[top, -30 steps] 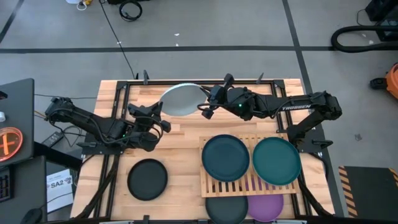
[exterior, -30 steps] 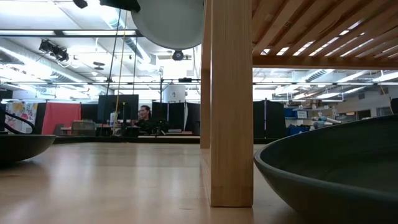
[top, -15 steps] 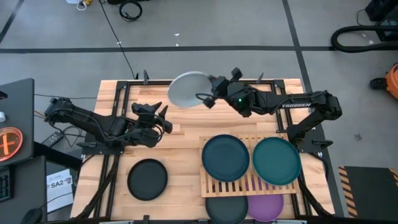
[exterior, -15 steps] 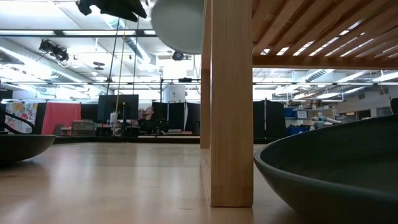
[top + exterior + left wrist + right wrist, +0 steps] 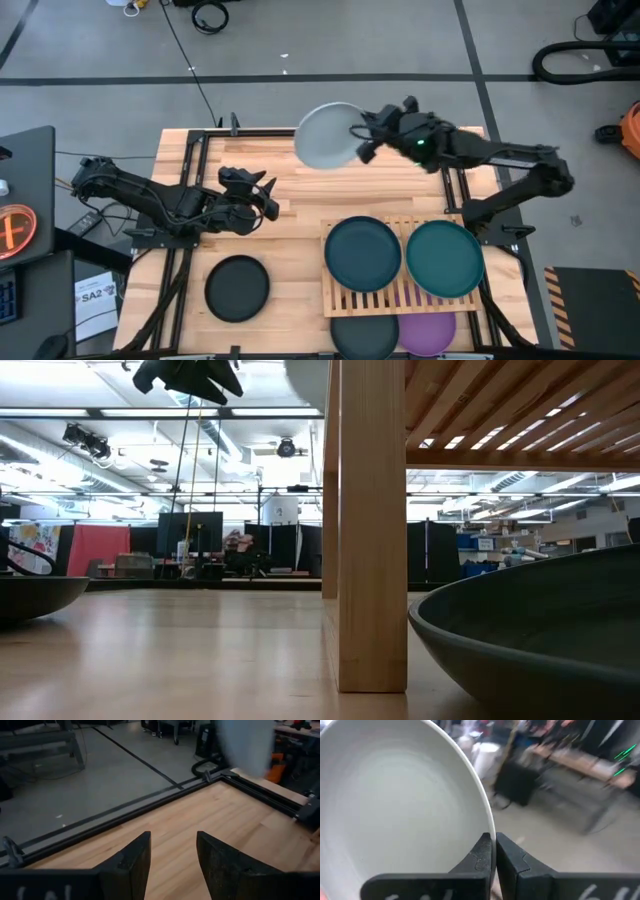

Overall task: Place and stack plates onto a shelf
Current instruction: Stack the off white plate on top of the dark green plate

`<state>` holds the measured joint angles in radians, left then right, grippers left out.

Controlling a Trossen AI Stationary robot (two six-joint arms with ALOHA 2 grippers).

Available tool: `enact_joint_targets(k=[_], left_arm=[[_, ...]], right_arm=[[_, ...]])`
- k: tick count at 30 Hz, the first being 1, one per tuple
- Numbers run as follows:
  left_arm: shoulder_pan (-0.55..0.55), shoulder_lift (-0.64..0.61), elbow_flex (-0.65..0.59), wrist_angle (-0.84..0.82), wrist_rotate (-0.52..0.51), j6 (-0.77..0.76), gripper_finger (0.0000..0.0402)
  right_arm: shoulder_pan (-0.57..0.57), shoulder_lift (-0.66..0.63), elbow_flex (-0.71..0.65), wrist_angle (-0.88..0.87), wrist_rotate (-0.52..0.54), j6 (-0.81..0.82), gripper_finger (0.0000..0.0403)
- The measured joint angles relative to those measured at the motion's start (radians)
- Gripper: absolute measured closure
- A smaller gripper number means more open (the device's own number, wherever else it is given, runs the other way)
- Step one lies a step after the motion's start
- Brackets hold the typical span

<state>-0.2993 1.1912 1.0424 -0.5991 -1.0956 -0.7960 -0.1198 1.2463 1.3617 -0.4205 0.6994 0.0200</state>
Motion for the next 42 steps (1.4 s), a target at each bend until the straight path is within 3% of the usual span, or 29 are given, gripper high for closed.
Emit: enact_joint_targets(k=[4,10,14,17,23,28,42], left_arm=[[0.0,0.0,0.0,-0.001,0.029,0.0,0.0237],[0.0,0.0,0.0,-0.002,0.044,0.0,0.0237],[0.0,0.0,0.0,-0.003,0.044,0.0,0.0237],[0.0,0.0,0.0,-0.003,0.044,0.0,0.0237],[0.0,0.0,0.0,-0.003,0.044,-0.001,0.0237],[0.0,0.0,0.0,-0.003,0.044,-0.001,0.0237],[0.0,0.001,0.0,-0.005,0.073,-0.001,0.0237]], right_arm=[[-0.034,-0.106,0.0,-0.244,-0.206,0.205,0.0388],[-0.079,-0.25,0.0,-0.567,-0.6,0.455,0.0386],[-0.076,-0.317,0.0,-0.734,-0.809,0.506,0.0386],[-0.052,-0.345,0.0,-0.845,-0.902,0.542,0.0387],[0.021,-0.364,0.0,-1.028,-0.99,0.587,0.0386],[0.097,-0.364,0.0,-1.149,-0.974,0.644,0.0386],[0.335,-0.348,-0.099,-1.146,-0.95,0.718,0.0386]])
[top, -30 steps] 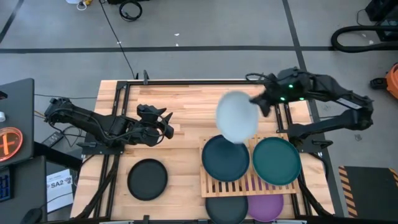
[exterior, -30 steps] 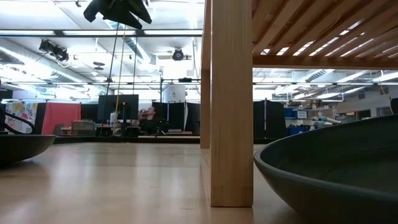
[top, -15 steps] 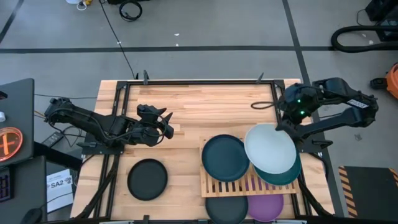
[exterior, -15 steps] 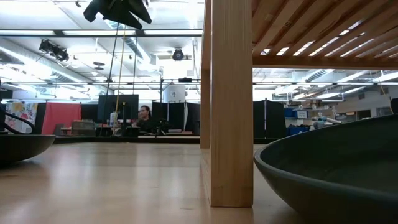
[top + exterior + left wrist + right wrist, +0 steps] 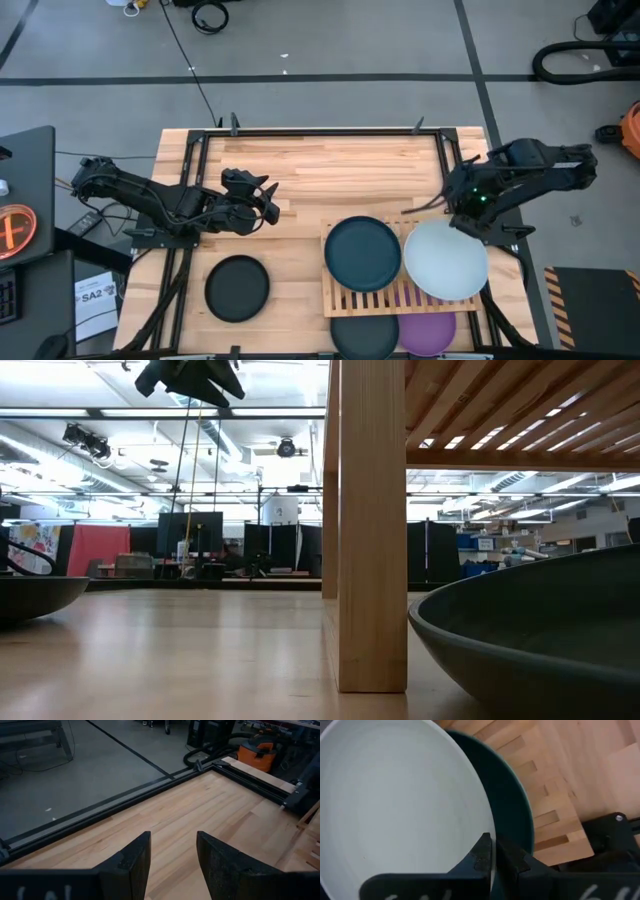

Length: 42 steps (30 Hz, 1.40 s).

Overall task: Place and stack plates onto a shelf
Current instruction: Stack the off white plate on top of the dark green plate

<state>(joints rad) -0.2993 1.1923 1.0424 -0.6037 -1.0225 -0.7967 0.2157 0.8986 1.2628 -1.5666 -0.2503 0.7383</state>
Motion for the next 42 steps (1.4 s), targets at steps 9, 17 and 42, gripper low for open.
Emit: enact_joint_targets(k=[9,17,42], left_arm=[[0.0,0.0,0.0,0.0,0.0,0.0,0.0237],[0.0,0.0,0.0,0.0,0.0,0.0,0.0237],[0.0,0.0,0.0,0.0,0.0,0.0,0.0237]], right_arm=[[0.073,0.0,-0.003,-0.001,0.074,0.002,0.0381],[0.073,0.0,-0.003,-0.004,0.074,-0.007,0.0375],[0.073,0.0,-0.003,-0.004,0.074,-0.005,0.0281]])
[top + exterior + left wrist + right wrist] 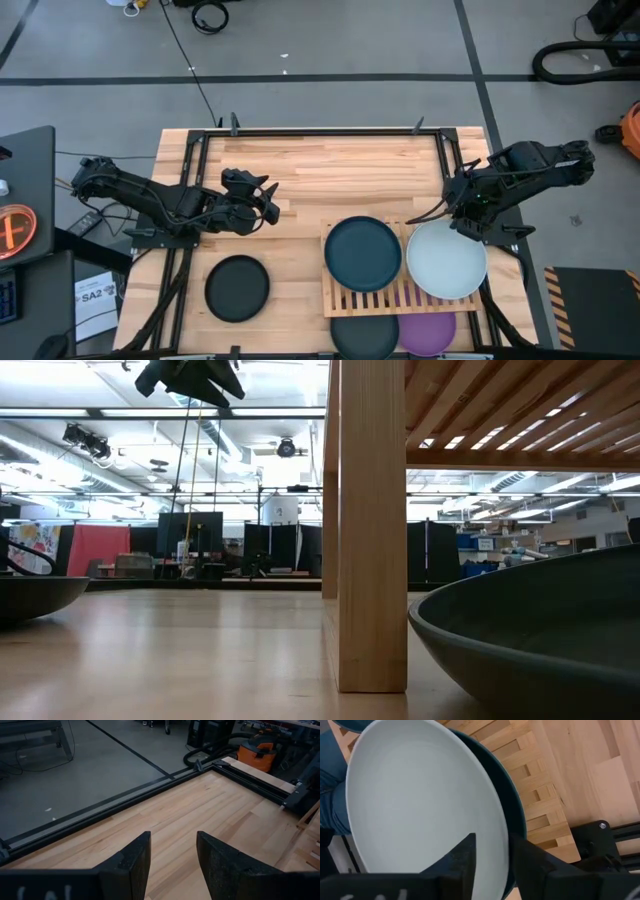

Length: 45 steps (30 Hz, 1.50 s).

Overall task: Place and stack plates onto a shelf
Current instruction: Stack the off white plate on top of the dark green plate, then stack the left black plate on top of the dark blue plate

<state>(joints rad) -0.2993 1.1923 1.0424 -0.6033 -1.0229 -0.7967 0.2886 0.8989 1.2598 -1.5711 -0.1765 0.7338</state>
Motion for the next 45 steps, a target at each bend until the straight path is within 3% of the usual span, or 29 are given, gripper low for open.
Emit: enact_joint_targets(k=[25,45], left_arm=[[0.0,0.0,0.0,0.0,0.0,0.0,0.0237],[0.0,0.0,0.0,0.0,0.0,0.0,0.0237]], right_arm=[[0.0,0.0,0.0,0.0,0.001,0.009,0.0179],[0.0,0.0,0.0,0.0,0.102,-0.003,0.0171]])
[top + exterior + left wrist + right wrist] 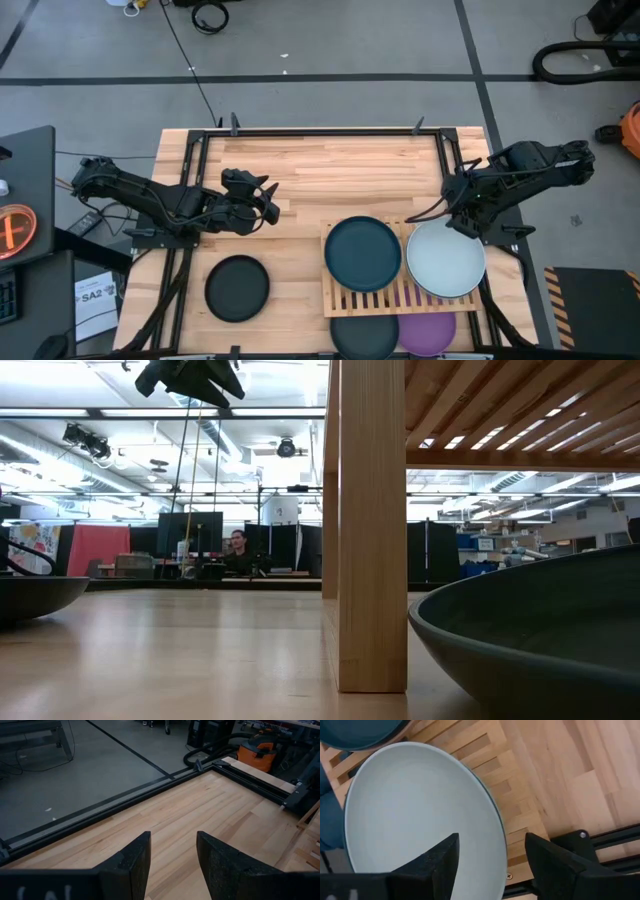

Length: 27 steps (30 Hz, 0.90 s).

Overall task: Place and stack plates onto a shelf
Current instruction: Stack the left black plate on top of the dark blue plate

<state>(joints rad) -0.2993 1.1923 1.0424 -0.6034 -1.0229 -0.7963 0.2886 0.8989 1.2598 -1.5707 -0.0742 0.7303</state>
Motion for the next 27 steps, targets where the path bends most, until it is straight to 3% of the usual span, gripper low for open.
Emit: enact_joint_targets(k=[10,17,27], left_arm=[[0.0,0.0,0.0,-0.036,0.017,0.0,0.0237],[0.0,0.0,0.0,-0.103,0.169,0.016,0.0237],[0.0,0.0,0.0,-0.129,0.479,0.246,0.0237]], right_arm=[[0.0,0.0,0.0,0.0,0.129,-0.004,0.0171],[0.0,0.0,0.0,0.022,0.244,-0.062,0.0171],[0.0,0.0,0.0,0.059,0.283,-0.087,0.0171]])
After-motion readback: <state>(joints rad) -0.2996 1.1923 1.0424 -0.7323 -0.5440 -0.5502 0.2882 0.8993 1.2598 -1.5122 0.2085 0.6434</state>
